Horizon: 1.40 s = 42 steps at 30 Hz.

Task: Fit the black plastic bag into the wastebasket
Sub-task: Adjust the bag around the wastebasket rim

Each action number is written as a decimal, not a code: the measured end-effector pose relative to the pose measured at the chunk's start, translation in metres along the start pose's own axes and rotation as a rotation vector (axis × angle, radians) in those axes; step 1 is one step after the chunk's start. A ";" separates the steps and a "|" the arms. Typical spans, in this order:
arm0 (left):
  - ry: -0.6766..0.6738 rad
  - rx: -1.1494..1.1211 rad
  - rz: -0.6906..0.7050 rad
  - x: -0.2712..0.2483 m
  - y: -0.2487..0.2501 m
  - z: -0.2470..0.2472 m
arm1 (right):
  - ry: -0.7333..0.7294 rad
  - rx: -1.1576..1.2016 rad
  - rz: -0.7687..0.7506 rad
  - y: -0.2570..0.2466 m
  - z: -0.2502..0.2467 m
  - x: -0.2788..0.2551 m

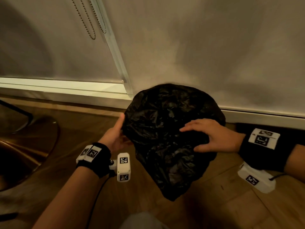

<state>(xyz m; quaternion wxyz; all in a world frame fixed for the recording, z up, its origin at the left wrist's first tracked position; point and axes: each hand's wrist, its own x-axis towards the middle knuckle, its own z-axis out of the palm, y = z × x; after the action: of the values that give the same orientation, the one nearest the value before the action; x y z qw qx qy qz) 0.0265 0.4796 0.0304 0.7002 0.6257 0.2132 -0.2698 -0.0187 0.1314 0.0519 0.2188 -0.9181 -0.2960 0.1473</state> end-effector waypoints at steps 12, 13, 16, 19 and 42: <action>0.143 0.141 0.055 0.011 -0.032 0.005 | -0.189 0.190 0.183 0.012 0.014 0.002; 0.184 0.260 0.039 0.011 -0.031 0.003 | -0.190 0.192 0.189 0.011 0.014 0.002; 0.288 0.477 0.075 0.007 -0.012 -0.008 | 0.036 0.122 0.170 0.012 0.011 0.005; 0.421 0.498 0.488 -0.019 0.028 0.005 | 0.268 0.124 0.154 0.008 -0.006 0.020; 0.177 0.947 0.199 0.027 -0.026 0.035 | 0.218 0.234 0.571 0.028 -0.005 0.052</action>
<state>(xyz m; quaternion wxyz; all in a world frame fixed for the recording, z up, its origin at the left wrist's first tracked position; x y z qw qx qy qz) 0.0287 0.4401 -0.0021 0.3404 0.9132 0.0649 -0.2145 0.0375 0.1409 0.0349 0.3028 -0.9430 0.0177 0.1366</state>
